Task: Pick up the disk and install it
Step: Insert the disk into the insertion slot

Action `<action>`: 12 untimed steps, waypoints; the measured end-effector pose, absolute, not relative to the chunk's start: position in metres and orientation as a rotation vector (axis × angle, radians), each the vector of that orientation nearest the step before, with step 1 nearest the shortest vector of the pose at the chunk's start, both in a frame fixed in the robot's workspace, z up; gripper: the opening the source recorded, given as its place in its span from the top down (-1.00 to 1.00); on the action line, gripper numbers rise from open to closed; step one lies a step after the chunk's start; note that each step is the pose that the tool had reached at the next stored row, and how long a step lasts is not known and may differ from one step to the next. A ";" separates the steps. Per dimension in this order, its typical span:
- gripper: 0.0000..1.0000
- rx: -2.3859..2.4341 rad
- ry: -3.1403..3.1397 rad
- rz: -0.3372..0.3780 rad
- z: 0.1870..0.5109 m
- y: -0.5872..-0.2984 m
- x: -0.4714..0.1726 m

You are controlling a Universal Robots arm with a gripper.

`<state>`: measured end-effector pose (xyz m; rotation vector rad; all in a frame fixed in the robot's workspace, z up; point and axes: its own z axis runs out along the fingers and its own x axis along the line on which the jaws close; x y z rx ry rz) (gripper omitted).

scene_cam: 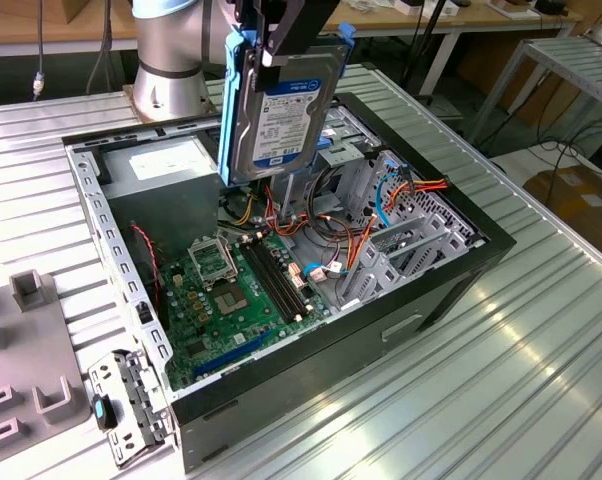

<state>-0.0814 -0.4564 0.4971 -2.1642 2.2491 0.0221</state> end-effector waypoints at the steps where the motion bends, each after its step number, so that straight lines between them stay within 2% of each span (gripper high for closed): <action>1: 0.26 -2.164 2.249 0.022 0.497 -0.457 -0.081; 12: 0.26 -2.166 2.251 0.018 0.497 -0.464 -0.081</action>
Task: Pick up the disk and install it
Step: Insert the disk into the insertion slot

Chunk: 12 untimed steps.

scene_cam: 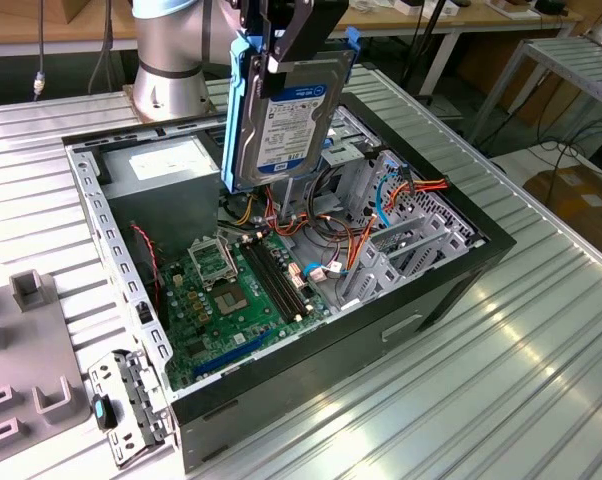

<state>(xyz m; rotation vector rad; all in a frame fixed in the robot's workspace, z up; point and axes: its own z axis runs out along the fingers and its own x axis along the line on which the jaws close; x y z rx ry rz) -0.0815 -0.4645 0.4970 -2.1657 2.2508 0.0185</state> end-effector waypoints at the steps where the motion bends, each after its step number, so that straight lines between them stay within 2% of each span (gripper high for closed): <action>1: 0.26 -2.166 2.251 0.017 0.497 -0.465 -0.081; 12: 0.26 -2.171 2.256 0.006 0.496 -0.468 -0.073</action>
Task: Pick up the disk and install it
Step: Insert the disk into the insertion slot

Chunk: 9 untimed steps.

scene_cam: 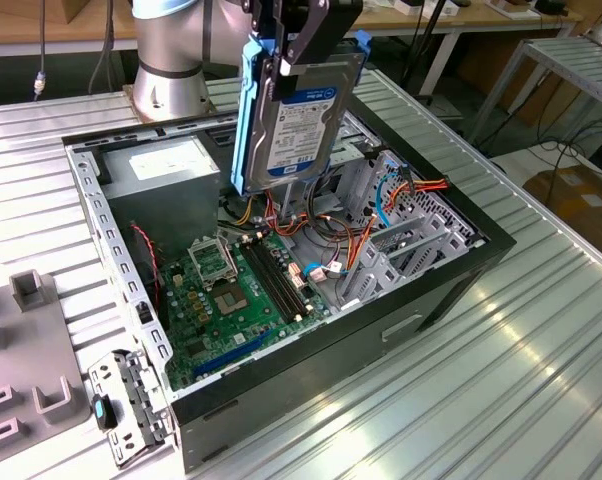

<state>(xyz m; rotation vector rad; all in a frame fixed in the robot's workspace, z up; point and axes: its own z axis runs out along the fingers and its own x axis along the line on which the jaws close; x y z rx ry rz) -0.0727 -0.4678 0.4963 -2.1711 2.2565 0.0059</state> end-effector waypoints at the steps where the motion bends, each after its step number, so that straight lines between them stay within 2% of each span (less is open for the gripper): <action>1: 0.26 -2.172 2.257 0.005 0.496 -0.468 -0.072; 9: 0.26 -2.176 2.261 -0.006 0.496 -0.471 -0.071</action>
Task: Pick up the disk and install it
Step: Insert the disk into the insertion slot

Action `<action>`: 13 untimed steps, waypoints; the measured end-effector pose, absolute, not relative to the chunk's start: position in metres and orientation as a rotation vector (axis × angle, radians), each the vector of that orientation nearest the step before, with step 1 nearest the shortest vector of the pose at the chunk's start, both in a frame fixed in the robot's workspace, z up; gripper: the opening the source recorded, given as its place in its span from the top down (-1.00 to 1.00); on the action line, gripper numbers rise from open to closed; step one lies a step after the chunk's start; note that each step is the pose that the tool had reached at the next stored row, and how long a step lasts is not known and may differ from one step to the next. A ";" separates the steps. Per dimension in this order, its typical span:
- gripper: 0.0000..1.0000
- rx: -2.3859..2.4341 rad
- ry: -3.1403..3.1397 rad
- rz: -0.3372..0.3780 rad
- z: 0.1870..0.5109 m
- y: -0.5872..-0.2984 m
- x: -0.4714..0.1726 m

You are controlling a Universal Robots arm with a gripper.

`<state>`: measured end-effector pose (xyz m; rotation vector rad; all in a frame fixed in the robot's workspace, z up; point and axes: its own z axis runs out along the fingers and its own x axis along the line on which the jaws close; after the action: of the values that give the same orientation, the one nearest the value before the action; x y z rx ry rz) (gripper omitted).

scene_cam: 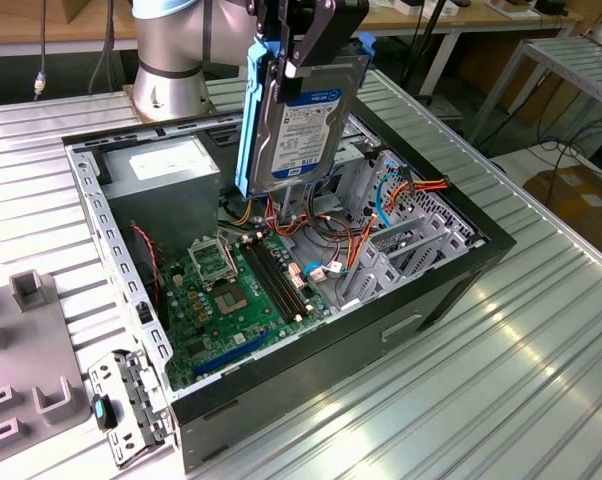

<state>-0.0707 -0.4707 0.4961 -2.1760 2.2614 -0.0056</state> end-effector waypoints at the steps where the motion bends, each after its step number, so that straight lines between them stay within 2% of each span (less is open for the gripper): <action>1: 0.26 -2.177 2.262 -0.008 0.496 -0.472 -0.071; 13: 0.26 -2.182 2.267 -0.018 0.496 -0.481 -0.067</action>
<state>-0.0672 -0.4810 0.4958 -2.1816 2.2671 -0.0184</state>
